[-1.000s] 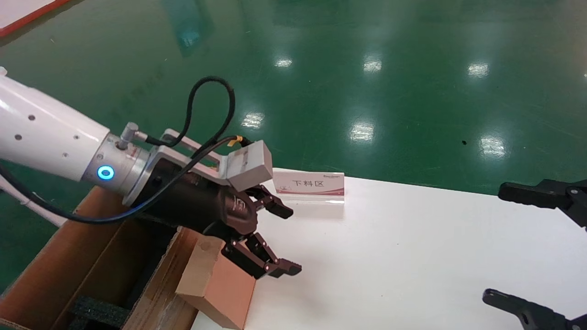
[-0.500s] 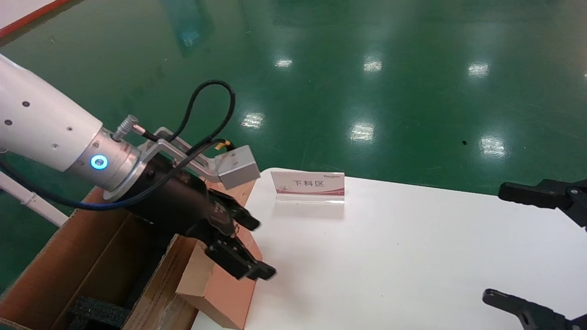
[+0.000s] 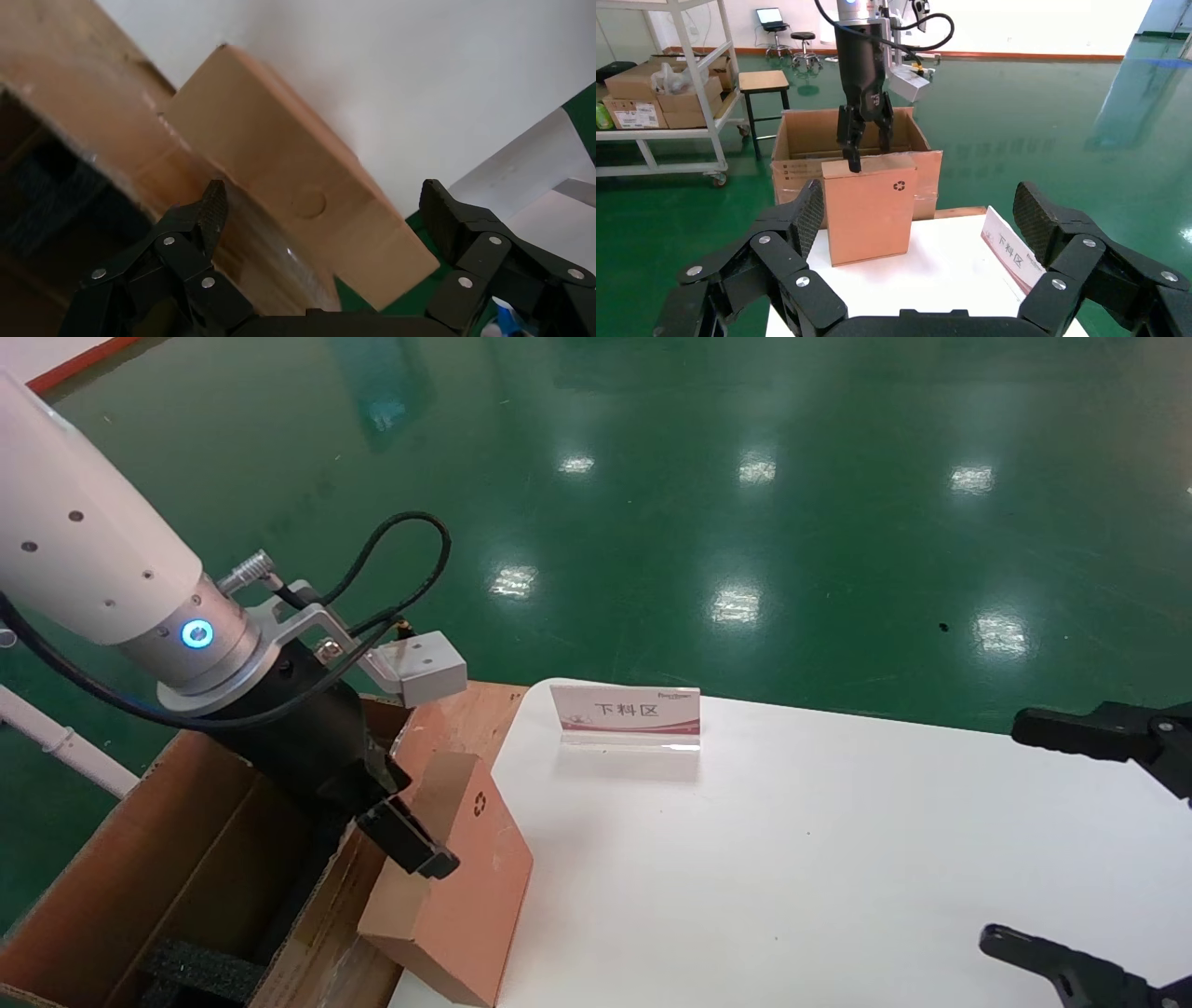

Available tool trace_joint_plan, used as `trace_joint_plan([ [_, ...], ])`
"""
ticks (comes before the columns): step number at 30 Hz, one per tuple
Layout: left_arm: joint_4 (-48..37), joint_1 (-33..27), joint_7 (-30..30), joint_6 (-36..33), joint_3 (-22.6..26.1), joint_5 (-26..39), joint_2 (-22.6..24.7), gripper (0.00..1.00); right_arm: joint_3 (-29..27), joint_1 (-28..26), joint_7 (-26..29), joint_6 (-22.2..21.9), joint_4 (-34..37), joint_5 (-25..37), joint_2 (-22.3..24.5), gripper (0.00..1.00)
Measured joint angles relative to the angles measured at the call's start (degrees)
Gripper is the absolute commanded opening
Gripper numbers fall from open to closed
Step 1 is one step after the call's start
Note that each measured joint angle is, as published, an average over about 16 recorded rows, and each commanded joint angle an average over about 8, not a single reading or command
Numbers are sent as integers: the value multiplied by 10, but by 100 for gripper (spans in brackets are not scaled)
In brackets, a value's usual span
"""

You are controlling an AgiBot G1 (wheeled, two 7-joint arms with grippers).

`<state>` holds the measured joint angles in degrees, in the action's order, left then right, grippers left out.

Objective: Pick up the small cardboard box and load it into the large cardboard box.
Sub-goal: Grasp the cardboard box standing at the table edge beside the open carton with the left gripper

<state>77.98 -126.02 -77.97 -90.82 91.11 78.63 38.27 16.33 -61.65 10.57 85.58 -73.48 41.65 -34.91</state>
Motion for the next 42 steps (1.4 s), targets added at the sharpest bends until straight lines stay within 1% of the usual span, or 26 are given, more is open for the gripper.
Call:
trace_joint_plan([
  [7, -1, -46, -44, 8, 94, -21, 22, 100, 0, 0, 0, 0, 0, 0, 0, 100],
  [11, -1, -58, -60, 16, 131, -31, 29, 100, 0, 0, 0, 0, 0, 0, 0, 100],
  [14, -1, -65, -68, 22, 148, -37, 31, 100, 1, 0, 0, 0, 0, 0, 0, 100],
  [19, -2, -73, -73, 34, 160, -46, 28, 100, 1, 0, 0, 0, 0, -1, 0, 100],
  [26, -2, -77, -66, 51, 162, -56, 19, 100, 1, 0, -1, 0, 0, -1, 0, 100],
  [33, -3, -61, -58, 73, 166, -56, 15, 100, 1, 0, -1, -1, 0, -1, 1, 100],
  [42, -3, -35, -59, 104, 178, -35, 15, 100, 2, 0, -1, -1, 0, -1, 1, 100],
])
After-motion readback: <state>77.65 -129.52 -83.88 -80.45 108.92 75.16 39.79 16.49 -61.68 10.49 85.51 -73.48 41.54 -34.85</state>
